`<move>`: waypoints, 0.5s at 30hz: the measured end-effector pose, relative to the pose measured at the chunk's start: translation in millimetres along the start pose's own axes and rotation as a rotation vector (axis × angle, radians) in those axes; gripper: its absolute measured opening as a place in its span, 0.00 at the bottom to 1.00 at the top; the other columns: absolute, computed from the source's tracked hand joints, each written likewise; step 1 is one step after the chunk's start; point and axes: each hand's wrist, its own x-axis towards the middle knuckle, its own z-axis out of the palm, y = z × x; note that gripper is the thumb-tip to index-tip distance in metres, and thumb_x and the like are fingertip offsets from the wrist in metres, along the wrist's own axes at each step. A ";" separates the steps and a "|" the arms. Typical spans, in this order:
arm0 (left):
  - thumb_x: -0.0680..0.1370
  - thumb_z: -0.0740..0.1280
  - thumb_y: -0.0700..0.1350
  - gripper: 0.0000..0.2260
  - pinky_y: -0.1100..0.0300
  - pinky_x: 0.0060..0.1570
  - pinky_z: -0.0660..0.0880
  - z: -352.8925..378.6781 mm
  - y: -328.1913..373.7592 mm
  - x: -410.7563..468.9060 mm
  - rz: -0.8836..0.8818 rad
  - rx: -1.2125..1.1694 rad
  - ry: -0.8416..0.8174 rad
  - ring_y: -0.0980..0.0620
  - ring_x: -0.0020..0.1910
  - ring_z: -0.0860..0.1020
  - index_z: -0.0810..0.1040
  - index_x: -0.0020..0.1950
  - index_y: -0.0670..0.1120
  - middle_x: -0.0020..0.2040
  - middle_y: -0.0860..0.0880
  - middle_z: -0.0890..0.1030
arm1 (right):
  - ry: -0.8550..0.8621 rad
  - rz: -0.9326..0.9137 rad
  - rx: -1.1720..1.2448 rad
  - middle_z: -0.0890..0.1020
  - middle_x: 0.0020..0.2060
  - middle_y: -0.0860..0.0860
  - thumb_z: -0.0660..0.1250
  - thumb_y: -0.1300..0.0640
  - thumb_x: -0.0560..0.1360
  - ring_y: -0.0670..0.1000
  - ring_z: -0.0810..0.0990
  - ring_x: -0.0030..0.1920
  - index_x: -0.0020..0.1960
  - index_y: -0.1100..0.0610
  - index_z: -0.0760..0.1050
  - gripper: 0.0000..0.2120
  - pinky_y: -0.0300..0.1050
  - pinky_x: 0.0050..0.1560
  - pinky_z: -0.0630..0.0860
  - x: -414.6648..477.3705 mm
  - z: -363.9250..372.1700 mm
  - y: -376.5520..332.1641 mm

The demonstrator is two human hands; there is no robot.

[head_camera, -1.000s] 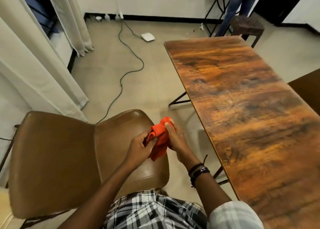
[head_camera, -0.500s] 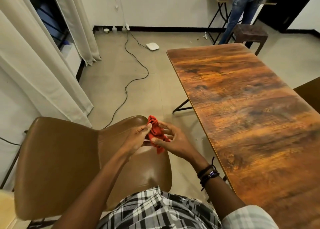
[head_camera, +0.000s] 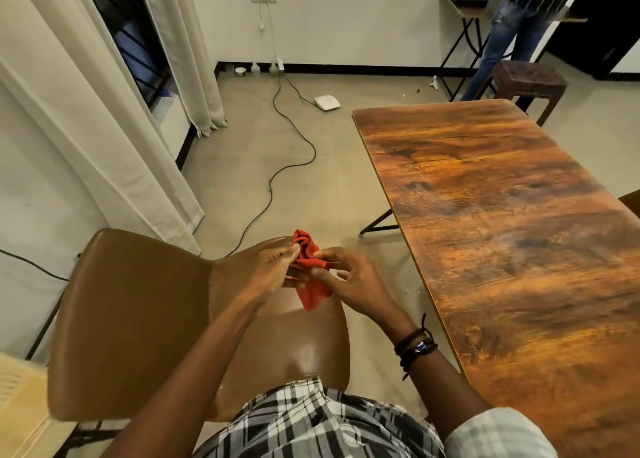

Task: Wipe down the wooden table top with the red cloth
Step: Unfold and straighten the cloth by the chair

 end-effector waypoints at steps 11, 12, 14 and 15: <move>0.84 0.60 0.45 0.13 0.49 0.49 0.83 -4.0 3.8 -13.6 -0.018 -0.054 0.042 0.43 0.43 0.84 0.83 0.49 0.43 0.43 0.41 0.85 | -0.080 0.047 0.151 0.86 0.51 0.48 0.70 0.50 0.78 0.45 0.84 0.53 0.58 0.54 0.82 0.12 0.44 0.54 0.82 6.3 -2.2 -7.0; 0.84 0.60 0.44 0.12 0.48 0.50 0.83 -4.2 4.5 -15.4 -0.019 -0.055 0.040 0.41 0.45 0.84 0.83 0.49 0.43 0.45 0.39 0.85 | -0.101 0.046 0.126 0.86 0.51 0.47 0.72 0.50 0.77 0.43 0.84 0.52 0.58 0.54 0.82 0.13 0.45 0.52 0.83 5.8 -3.5 -8.9; 0.84 0.60 0.42 0.12 0.50 0.49 0.83 -3.0 5.1 -18.2 -0.018 -0.030 0.044 0.38 0.48 0.84 0.83 0.51 0.41 0.48 0.35 0.84 | -0.140 0.033 0.063 0.84 0.47 0.43 0.73 0.52 0.76 0.36 0.83 0.47 0.56 0.55 0.83 0.10 0.41 0.44 0.84 4.6 -4.2 -10.8; 0.84 0.61 0.42 0.12 0.51 0.47 0.83 -1.2 4.9 -19.8 -0.018 -0.016 0.049 0.38 0.48 0.84 0.83 0.50 0.41 0.49 0.34 0.84 | -0.150 0.022 0.036 0.83 0.45 0.42 0.73 0.53 0.76 0.34 0.82 0.44 0.54 0.54 0.84 0.08 0.38 0.40 0.83 5.0 -3.7 -10.4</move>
